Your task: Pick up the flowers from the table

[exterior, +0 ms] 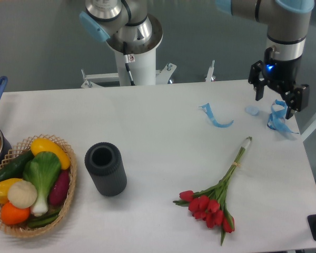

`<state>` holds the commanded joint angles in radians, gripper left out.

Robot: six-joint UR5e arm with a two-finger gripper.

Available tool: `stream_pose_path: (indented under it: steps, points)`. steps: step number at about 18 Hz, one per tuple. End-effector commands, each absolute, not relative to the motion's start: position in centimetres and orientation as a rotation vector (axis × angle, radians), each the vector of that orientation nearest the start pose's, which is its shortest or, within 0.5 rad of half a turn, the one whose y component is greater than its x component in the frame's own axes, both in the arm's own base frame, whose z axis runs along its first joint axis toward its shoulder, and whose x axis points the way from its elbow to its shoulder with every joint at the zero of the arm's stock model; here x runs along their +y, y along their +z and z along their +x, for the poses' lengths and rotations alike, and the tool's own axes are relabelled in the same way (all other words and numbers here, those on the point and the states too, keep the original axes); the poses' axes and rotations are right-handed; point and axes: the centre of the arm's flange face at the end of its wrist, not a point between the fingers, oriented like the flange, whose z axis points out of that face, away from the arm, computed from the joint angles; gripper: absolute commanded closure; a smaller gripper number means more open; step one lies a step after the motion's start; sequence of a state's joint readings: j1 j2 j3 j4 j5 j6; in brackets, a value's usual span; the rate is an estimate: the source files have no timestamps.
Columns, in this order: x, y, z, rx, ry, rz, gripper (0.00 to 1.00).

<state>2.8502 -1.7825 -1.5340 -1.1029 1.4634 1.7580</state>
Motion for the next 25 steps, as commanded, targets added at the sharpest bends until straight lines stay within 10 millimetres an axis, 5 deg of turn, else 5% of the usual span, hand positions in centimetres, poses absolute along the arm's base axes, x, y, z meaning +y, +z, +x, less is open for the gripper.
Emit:
stream_pose_path:
  steps: [6, 15, 20, 25]
  points:
    - [31.2, 43.9, -52.7, 0.731, 0.421, -2.894, 0.0]
    - [32.4, 39.4, -51.5, 0.5, 0.433, -2.875, 0.0]
    - [35.6, 33.9, -51.5, 0.543, 0.299, -2.891, 0.0]
    - [39.3, 28.5, -53.8, 0.465, 0.275, -2.896, 0.0]
